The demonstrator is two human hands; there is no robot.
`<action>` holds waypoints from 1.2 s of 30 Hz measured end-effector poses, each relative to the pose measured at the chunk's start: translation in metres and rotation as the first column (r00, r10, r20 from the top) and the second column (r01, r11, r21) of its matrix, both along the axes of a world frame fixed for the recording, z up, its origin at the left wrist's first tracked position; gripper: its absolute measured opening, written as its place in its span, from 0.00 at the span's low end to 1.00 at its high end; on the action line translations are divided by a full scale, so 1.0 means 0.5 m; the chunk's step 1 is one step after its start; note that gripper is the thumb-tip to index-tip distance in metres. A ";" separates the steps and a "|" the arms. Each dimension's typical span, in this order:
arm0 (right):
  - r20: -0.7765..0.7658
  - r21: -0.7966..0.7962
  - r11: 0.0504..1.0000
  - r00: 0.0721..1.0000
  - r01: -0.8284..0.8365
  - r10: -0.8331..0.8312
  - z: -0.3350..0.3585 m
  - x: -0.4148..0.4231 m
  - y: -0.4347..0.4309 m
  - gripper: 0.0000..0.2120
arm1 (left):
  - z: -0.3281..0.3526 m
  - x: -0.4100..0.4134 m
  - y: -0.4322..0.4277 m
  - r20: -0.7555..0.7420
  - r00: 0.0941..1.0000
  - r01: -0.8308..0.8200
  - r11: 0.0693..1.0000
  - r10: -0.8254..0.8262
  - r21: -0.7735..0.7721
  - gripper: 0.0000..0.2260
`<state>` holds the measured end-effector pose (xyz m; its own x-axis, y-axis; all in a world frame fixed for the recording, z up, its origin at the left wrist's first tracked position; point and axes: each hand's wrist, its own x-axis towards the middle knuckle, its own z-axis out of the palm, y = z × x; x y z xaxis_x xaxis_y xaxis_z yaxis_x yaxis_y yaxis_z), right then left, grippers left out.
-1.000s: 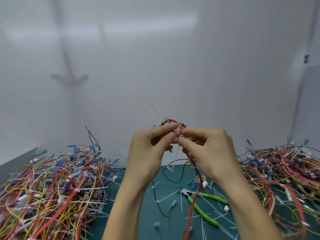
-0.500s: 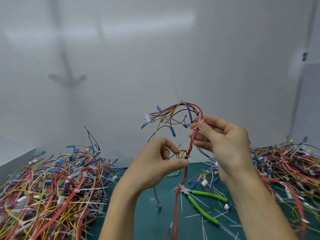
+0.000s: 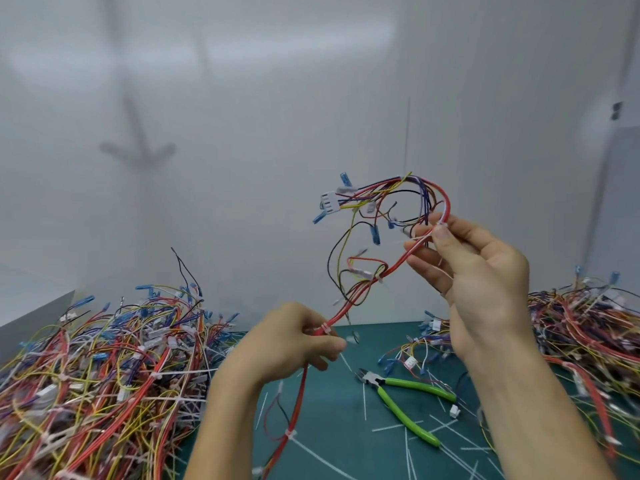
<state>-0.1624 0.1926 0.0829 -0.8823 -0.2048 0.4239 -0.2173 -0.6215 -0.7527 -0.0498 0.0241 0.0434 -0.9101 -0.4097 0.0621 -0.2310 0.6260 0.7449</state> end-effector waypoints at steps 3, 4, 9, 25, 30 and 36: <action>0.010 0.003 1.000 1.000 0.020 -0.020 0.000 -0.004 0.002 0.06 | 0.009 0.026 -0.020 0.042 0.999 -0.022 0.998 0.020 0.056 0.09; 0.010 0.005 1.000 1.000 0.021 -0.022 0.000 -0.005 0.001 0.06 | 0.011 0.032 -0.024 0.061 0.998 -0.036 0.998 0.033 0.053 0.09; -0.020 0.021 0.998 0.998 0.065 -0.065 0.000 -0.003 0.002 0.08 | 0.009 0.045 -0.035 0.151 0.970 -0.171 0.977 0.189 -0.124 0.14; -0.033 0.054 0.999 0.999 -0.005 0.007 -0.003 0.015 -0.015 0.07 | 0.048 0.011 0.026 -0.536 0.715 -0.050 0.798 0.448 0.600 0.06; -0.012 0.026 0.999 1.000 -0.029 0.029 -0.003 0.015 -0.013 0.06 | 0.054 0.007 0.027 -0.617 0.644 0.039 0.786 0.452 0.617 0.08; -0.055 0.031 1.000 0.998 -0.002 0.004 -0.006 0.007 -0.012 0.06 | 0.022 -0.003 -0.001 -0.395 0.831 -0.332 0.919 0.391 0.211 0.14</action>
